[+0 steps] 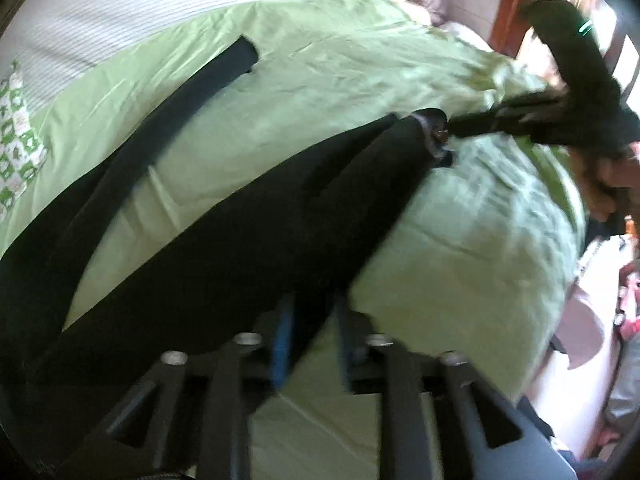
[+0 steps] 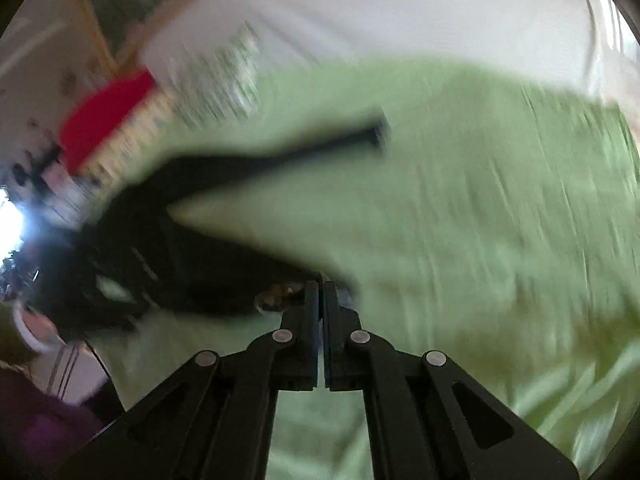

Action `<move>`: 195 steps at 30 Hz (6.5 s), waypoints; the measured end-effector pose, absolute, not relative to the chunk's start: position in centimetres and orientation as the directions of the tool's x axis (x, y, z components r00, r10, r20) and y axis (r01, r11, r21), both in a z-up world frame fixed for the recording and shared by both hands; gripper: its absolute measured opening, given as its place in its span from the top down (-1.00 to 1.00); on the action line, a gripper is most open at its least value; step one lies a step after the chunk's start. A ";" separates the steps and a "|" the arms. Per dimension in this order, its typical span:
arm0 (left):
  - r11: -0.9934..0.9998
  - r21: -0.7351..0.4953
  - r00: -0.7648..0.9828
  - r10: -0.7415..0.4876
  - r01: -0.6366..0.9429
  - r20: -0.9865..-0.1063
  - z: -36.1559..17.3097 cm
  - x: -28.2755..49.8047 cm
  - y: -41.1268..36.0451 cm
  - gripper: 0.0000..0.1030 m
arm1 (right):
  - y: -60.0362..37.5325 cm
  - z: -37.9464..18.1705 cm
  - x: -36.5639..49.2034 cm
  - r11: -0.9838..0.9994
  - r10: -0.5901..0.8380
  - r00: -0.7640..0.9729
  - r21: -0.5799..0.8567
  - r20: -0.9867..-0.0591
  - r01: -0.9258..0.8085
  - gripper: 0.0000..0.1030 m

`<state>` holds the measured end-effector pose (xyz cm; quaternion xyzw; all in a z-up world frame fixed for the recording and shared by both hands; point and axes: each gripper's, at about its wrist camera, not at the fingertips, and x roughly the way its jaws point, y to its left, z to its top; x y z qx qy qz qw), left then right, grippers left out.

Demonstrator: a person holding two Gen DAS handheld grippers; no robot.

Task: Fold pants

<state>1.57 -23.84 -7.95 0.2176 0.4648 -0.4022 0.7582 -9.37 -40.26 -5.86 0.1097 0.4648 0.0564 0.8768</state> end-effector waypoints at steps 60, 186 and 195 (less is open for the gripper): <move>0.550 -0.045 0.221 -0.408 0.834 -0.886 -3.9 15.6 -14.2 0.94 | -43.4 -2.0 3.1 0.931 0.290 0.678 0.364 -0.675 -0.036 0.95; 0.957 -0.168 0.661 -0.285 0.237 -0.694 -7.0 6.5 26.6 0.77 | -5.0 -8.1 -0.6 0.781 0.553 0.429 0.264 -0.715 -0.566 0.83; 0.961 -0.271 0.659 -0.240 0.057 -0.713 -8.5 3.0 30.4 0.01 | -5.1 -8.2 -1.6 0.768 0.582 0.401 0.316 -0.707 -0.557 0.44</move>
